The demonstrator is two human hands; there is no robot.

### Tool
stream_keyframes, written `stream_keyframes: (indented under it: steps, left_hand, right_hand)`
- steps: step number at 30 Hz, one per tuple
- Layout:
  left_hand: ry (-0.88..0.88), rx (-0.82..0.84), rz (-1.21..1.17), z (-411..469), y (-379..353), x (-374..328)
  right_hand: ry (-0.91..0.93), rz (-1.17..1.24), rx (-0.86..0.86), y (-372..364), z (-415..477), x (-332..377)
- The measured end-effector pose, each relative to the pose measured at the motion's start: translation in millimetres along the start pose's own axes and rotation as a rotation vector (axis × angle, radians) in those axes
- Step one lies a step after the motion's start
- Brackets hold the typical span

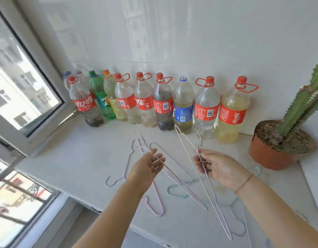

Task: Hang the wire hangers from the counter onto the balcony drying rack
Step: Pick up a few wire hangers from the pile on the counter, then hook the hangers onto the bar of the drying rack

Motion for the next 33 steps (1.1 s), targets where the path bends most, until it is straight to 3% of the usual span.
stream_keyframes:
  steps: [10, 23, 33]
  left_hand:
    - [-0.347, -0.276, 0.166, -186, 67, -103]
    - [-0.707, -0.599, 0.132, -446, 112, -207]
    - [-0.919, -0.653, 0.195, -580, 127, -285]
  right_hand:
    - [-0.123, -0.030, 0.547, -203, -1, -6]
    - [-0.266, -0.042, 0.991, -456, -94, -17]
    - [-0.060, -0.214, 1.177, -605, -156, -7]
Point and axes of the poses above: each hand's wrist, its own z-axis towards the middle knuckle, its own y-axis out of the back of the hand, x = y × z, the point moved 10 cm from there along z, towards the middle knuckle, and after that the axes turned 12 degrees about x, right-handed, at the moved point
